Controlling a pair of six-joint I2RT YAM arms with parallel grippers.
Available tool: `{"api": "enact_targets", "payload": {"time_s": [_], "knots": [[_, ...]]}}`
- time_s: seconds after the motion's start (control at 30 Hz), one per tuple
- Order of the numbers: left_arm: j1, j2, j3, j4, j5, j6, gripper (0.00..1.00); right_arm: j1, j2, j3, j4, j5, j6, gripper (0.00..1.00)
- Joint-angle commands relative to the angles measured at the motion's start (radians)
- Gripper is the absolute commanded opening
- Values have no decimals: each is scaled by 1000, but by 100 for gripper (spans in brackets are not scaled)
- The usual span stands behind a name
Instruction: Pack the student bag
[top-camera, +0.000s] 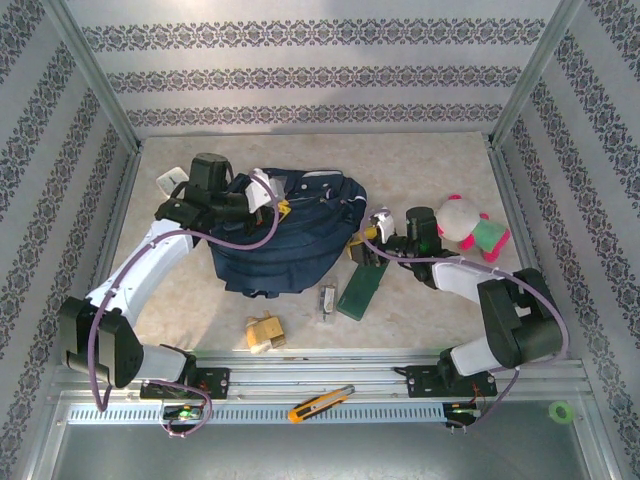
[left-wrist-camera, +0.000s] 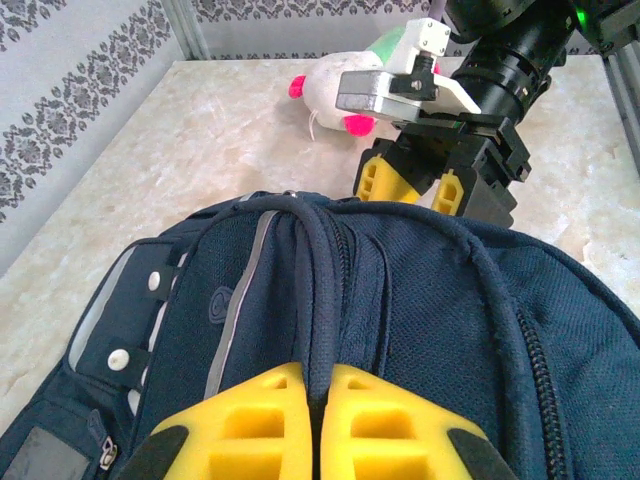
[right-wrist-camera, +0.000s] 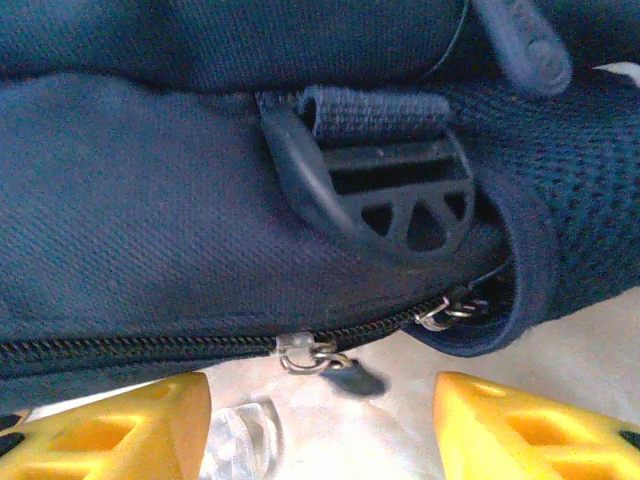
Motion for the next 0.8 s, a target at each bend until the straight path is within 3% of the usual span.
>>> {"api": "enact_targets", "payload": {"time_s": [0.0, 0.23, 0.43, 0.5, 0.63, 0.77], "knots": [[29, -53, 63, 46, 72, 33, 0, -3, 0, 33, 55, -113, -51, 59], [46, -53, 62, 36, 92, 43, 0, 11, -22, 14, 45, -73, -60, 59], [48, -56, 64, 43, 105, 38, 0, 32, 49, 70, 39, -67, -96, 51], [47, -59, 60, 56, 97, 26, 0, 32, 41, 67, 39, -72, -101, 39], [47, -69, 33, 111, 12, -9, 0, 31, -18, 37, 29, -74, -96, 5], [34, -78, -6, 170, -97, -54, 0, 34, -108, -5, 19, -101, -60, 0]]}}
